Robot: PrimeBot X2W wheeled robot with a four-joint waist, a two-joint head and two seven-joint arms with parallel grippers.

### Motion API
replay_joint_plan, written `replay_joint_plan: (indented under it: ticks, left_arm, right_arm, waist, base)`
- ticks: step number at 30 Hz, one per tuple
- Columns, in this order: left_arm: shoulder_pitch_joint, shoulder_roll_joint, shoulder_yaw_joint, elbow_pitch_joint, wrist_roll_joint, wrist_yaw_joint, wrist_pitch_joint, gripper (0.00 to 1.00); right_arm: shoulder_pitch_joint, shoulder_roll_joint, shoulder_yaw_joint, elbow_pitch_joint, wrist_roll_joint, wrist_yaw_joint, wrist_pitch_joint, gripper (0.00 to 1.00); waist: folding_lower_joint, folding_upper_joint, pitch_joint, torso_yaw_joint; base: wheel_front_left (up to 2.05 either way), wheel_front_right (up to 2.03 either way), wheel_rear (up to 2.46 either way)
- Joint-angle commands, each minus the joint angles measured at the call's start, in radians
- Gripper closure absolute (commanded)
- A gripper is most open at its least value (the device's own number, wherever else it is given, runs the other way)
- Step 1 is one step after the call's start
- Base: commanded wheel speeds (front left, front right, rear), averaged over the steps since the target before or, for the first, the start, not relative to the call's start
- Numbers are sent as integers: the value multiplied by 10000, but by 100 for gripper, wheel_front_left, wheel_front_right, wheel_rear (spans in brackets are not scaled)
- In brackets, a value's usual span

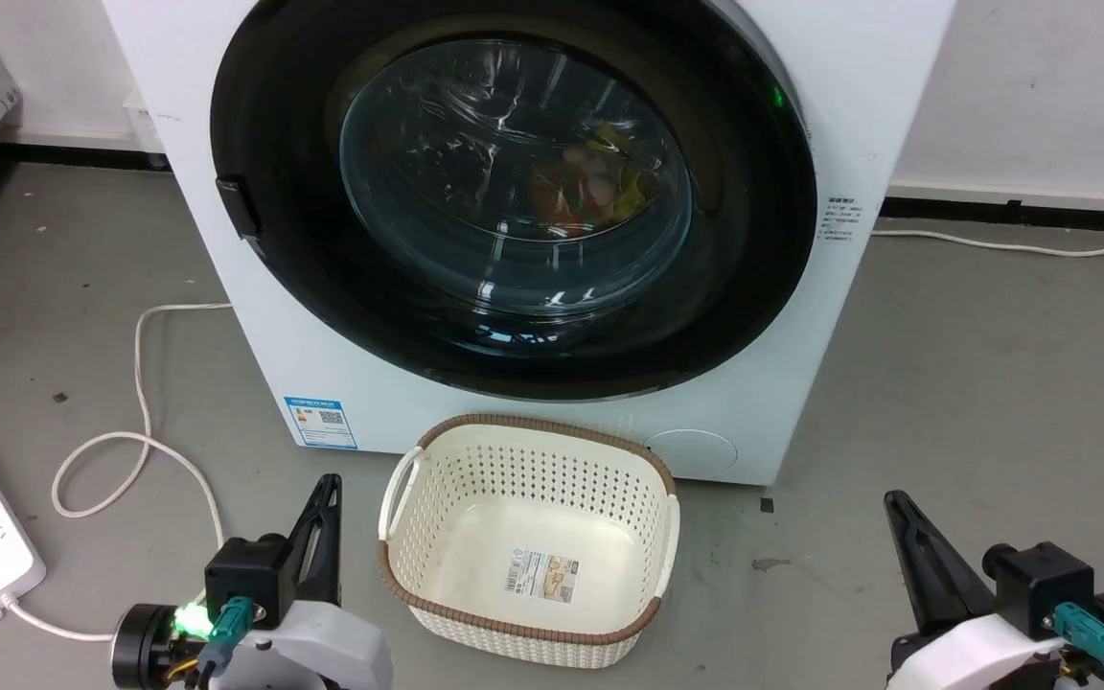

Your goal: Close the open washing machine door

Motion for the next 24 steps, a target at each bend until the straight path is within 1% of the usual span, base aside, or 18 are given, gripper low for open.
replay_joint_plan:
  ticks: [1,24]
  left_arm:
    - [123,8,38,-110,63,69,67,100]
    - [206,10,213,-566,163,238,537,100]
  right_arm:
    - [-122,36,37,-106,-98,-6,86,100]
    - [-181,44,199,-463,-274,-7,556,100]
  waist:
    - [-1,0,5,-7]
    - [-1,0,69,-102]
  base:
    - [0,0,0]
    - [0,0,0]
